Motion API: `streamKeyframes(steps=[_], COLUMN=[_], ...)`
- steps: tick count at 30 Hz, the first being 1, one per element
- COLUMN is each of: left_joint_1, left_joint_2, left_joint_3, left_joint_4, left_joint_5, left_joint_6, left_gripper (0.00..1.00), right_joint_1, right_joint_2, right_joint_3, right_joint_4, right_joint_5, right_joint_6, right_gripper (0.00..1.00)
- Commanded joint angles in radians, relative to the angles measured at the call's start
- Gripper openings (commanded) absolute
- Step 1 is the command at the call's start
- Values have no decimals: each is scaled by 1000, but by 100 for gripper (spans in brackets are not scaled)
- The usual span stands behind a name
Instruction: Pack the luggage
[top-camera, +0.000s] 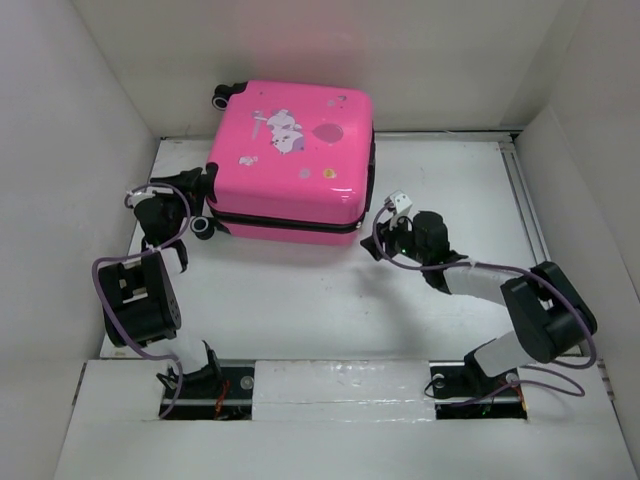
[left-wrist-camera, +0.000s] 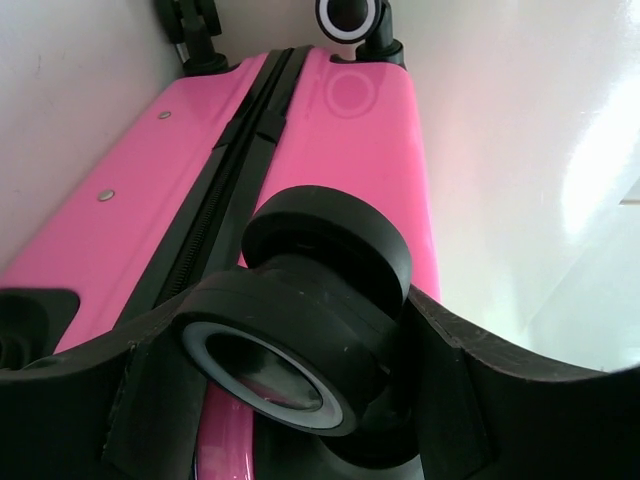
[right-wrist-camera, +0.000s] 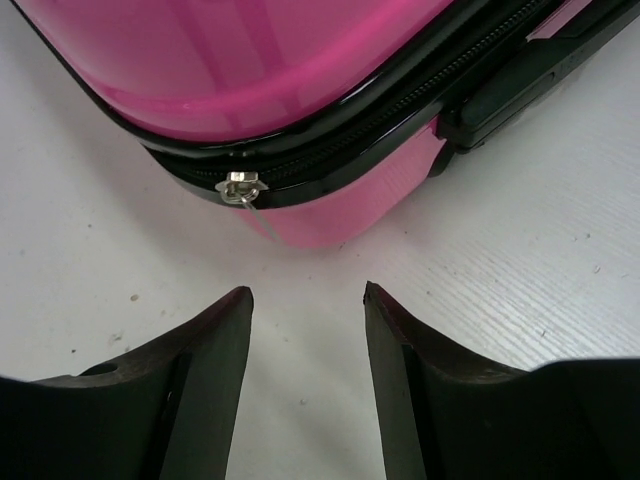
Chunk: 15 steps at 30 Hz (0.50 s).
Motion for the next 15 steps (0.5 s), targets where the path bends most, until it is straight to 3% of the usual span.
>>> streamKeyframes(steps=[1,2,9,15], left_joint_1=[-6,-6,-6,-60], left_joint_2=[-54,-54,-126,-160], left_joint_3=[-4,-14,-85,-117], left_joint_4=[193,193,193,203], left_joint_5=[7,7,-2,-38], left_joint_6=[24,24,63,85], left_gripper=[16,0,0,0], right_joint_1=[-26,-26,-38,-20], right_joint_2=[27,49,104,113], right_joint_3=[39,52,74,109], right_joint_4=[152,152,217,217], right_joint_5=[-117,-128,-235,-189], right_joint_6=[-28,-28,-42,-51], right_gripper=[55,55,56,53])
